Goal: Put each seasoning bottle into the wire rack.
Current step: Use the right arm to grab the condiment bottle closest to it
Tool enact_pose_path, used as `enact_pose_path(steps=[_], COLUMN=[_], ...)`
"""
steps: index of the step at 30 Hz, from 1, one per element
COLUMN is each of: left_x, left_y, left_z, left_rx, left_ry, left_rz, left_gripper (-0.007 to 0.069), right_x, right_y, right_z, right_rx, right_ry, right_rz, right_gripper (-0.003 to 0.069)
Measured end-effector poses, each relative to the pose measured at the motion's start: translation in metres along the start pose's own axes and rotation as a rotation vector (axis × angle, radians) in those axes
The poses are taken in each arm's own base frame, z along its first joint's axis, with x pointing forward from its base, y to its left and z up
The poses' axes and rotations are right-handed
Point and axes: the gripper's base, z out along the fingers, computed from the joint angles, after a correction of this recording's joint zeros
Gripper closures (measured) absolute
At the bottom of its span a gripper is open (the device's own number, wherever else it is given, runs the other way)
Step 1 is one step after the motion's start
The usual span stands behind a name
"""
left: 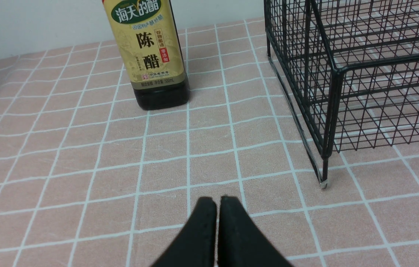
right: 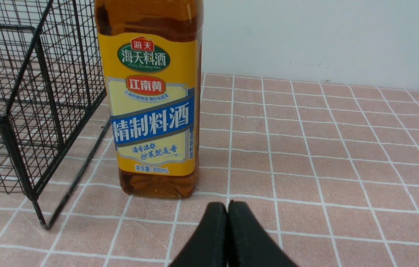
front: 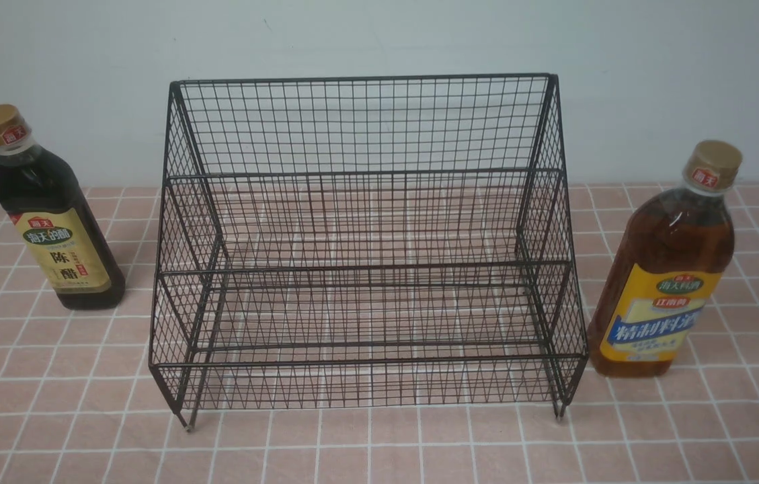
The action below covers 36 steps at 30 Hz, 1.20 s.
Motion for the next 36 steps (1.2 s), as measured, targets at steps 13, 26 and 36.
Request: enact_pose_path(steps=[13,26,36], left_x=[0.0,0.0,0.0], left_y=[0.0,0.0,0.0], left_z=[0.0,0.0,0.0], left_rx=[0.0,0.0,0.0], left_ry=[0.0,0.0,0.0], left_rz=[0.0,0.0,0.0], left_gripper=[0.0631,0.0631,0.0631], right_x=[0.0,-0.026,-0.045], right_y=[0.0,-0.006,-0.016], right_z=[0.0,-0.004,-0.014], right_rx=[0.0,0.029,0.039], right_ry=[0.0,-0.324,-0.587], right_rz=[0.0,0.246,0.495], right_gripper=[0.0673,0.0673,0.0673])
